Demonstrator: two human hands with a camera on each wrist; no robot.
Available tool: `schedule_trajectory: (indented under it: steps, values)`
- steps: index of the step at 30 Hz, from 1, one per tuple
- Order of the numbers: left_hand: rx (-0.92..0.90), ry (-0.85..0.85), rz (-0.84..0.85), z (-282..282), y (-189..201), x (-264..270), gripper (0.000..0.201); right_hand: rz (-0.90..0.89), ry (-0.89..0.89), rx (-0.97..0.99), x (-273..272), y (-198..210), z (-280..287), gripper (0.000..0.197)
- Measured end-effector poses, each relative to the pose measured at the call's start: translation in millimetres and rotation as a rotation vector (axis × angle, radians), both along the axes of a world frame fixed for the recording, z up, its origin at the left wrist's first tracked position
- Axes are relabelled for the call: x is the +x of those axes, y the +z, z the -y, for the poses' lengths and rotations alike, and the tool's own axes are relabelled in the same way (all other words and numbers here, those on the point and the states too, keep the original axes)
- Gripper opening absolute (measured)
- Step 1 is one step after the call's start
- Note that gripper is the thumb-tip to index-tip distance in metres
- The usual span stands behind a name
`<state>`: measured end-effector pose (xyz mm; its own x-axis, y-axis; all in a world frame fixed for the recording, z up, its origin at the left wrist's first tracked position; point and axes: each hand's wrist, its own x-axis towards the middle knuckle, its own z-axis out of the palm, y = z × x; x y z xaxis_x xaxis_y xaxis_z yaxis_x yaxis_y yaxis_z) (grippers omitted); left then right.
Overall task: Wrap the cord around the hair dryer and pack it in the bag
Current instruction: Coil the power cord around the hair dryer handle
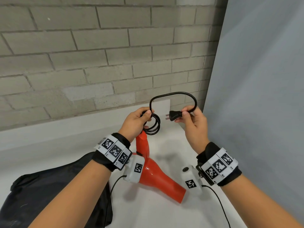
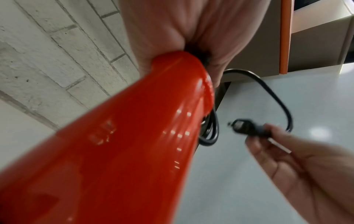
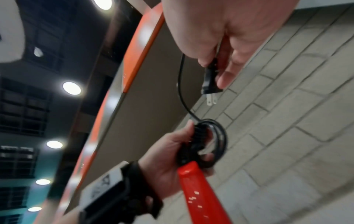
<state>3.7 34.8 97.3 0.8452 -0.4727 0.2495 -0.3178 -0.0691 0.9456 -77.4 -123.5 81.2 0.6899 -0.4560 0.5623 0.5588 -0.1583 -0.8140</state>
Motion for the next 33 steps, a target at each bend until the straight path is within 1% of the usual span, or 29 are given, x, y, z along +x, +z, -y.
schedule_trajectory:
  steps: [2, 4, 5, 7, 10, 12, 14, 18, 22, 25, 27, 29, 31, 32, 33]
  values:
    - [-0.005, 0.005, -0.002, 1, 0, 1, 0.017, 0.037, 0.115, -0.018, -5, 6, -11, 0.013]
    - [-0.007, 0.004, 0.001, 2, 0, 0, 0.016, 0.003, 0.146, -0.108, -4, 4, -20, 0.019]
    - [-0.007, 0.003, 0.004, 2, 0, 0, 0.017, -0.022, 0.126, -0.153, -2, 2, -23, 0.024]
    - [-0.010, -0.008, 0.004, 3, 0, 0, 0.017, -0.070, 0.023, -0.271, 4, -4, -27, 0.029]
    - [0.001, -0.025, 0.022, 5, 1, -4, 0.017, -0.115, -0.098, -0.393, 9, -11, -34, 0.022]
    - [0.010, -0.019, 0.047, 5, 1, -4, 0.017, -0.124, -0.155, -0.417, 10, -11, -39, 0.015]
    - [0.028, 0.010, 0.066, 5, 1, -4, 0.017, -0.139, -0.204, -0.432, 12, -9, -42, 0.012]
    - [0.051, 0.045, 0.055, 5, 2, -6, 0.017, -0.150, -0.223, -0.441, 18, -6, -47, 0.021]
    - [0.057, 0.051, 0.058, 4, 2, -5, 0.017, -0.164, -0.215, -0.430, 19, -9, -53, 0.025]
    - [0.062, 0.009, 0.039, 4, 3, -7, 0.017, -0.133, -0.160, -0.325, 22, -12, -55, 0.042]
    - [0.051, -0.027, 0.005, 3, 3, -9, 0.018, -0.141, -0.134, -0.288, 23, -13, -54, 0.045]
    - [0.052, -0.049, -0.001, 2, 4, -9, 0.018, -0.171, -0.141, -0.303, 25, -15, -52, 0.038]
    - [0.047, -0.079, 0.013, 3, 5, -10, 0.019, -0.229, -0.185, -0.391, 30, -17, -48, 0.024]
    - [0.039, -0.092, 0.018, 3, 5, -11, 0.019, -0.248, -0.184, -0.447, 31, -18, -47, 0.021]
    - [0.030, -0.096, 0.023, 4, 6, -12, 0.020, -0.260, -0.152, -0.484, 33, -18, -46, 0.023]
